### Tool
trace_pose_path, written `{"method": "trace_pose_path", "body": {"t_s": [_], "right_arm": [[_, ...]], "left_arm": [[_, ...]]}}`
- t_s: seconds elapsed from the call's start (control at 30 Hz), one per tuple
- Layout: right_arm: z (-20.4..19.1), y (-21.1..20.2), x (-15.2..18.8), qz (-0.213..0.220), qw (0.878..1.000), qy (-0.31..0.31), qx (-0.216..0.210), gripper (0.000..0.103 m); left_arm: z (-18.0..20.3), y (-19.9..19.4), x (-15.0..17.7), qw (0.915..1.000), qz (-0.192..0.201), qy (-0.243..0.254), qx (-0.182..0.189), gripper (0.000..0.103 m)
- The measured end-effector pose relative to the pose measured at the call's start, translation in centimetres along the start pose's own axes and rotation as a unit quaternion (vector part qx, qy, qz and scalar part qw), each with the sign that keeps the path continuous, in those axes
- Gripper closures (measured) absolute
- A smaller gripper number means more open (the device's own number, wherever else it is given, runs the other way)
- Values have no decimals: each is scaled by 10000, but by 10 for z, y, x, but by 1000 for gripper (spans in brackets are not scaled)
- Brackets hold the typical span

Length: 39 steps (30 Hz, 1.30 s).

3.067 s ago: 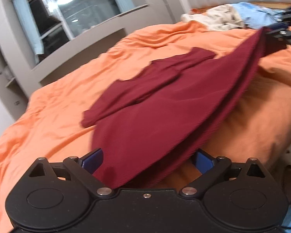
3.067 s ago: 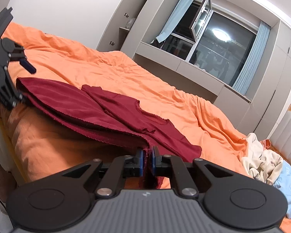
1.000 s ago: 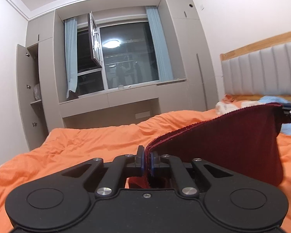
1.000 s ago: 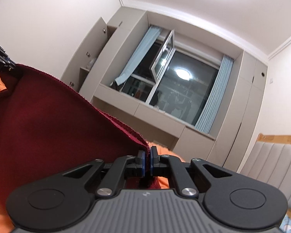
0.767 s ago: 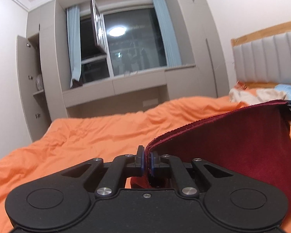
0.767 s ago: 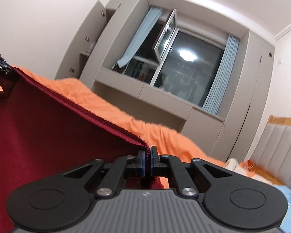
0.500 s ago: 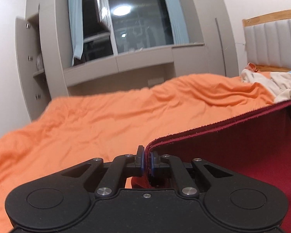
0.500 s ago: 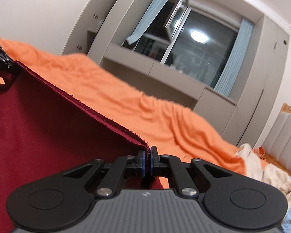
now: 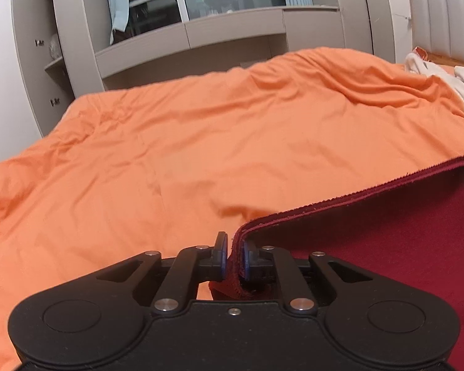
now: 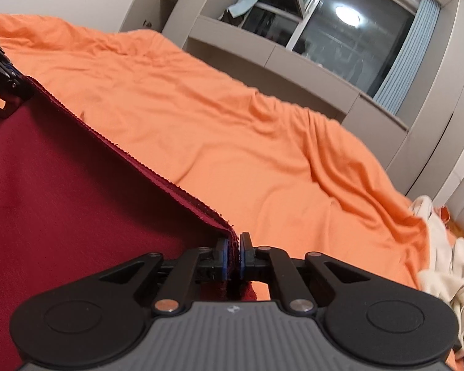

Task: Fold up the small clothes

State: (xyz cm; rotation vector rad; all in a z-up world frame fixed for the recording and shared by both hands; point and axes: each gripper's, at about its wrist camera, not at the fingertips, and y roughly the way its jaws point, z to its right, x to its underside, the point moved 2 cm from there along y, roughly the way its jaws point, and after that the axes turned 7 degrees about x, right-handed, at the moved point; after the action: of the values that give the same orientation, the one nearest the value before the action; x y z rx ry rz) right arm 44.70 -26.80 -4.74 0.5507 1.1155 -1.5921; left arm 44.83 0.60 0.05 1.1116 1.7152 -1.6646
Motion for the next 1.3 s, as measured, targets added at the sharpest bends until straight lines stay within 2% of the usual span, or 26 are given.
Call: {"method": "trace_pose_path", "body": {"t_s": [0.1,0.17,0.2,0.3,0.37,0.43,0.5,0.57,0.6,0.67,0.77,0.87,0.93,1.07,1.17,1.2,1.3], "right_arm": [[-1,2,3,-79,10000,29,41,81],[-1,1,4,-106,9999,42,59,78],[-1,1,5,-119,9999,51,56,76],[1,1,5,-146,9998,75,62,59],[3,0,4,-149,9998,96,82,40],[5,0,4,-142,9997,126,156,30],[8,0,5,-147,9996,172,182,26],[11,0,5,-175,9994,200,235,13],[12,0,5,-172,9992,206,286,10],[15,0,6,-169,9987,208,422,3],[21,3,10,-255,9975,254,606,1],[30,10,16,-430,9950,393,808,0],[37,17,21,-596,9925,546,921,0],[54,25,31,-862,9870,992,929,0],[66,21,32,-832,9843,1262,916,0],[69,17,30,-773,9841,1310,921,0],[77,1,24,-570,9842,1415,901,0]], "left_arm": [[-4,7,3,9997,-149,-130,158,87],[-7,8,4,9993,-219,-252,192,82],[-9,9,5,9990,-246,-324,177,76],[-15,8,4,9979,-294,-552,170,60],[-19,5,2,9969,-320,-687,225,45],[-23,0,0,9957,-312,-810,310,22],[-27,-9,-3,9953,-205,-888,314,14],[-30,-16,-7,9955,-163,-892,273,7],[-31,-20,-8,9956,-158,-874,287,3],[-29,-23,-8,9955,-209,-793,481,2],[-21,-19,-1,9957,-441,-502,649,1],[-13,-4,9,9957,-805,-172,417,1],[-15,5,16,9946,-1015,-127,166,1],[-34,13,23,9920,-1177,-336,-295,1],[-53,15,25,9886,-1226,-706,-524,1],[-59,14,26,9872,-1217,-889,-514,2],[-75,-3,17,9866,-889,-1363,-123,2]]}}
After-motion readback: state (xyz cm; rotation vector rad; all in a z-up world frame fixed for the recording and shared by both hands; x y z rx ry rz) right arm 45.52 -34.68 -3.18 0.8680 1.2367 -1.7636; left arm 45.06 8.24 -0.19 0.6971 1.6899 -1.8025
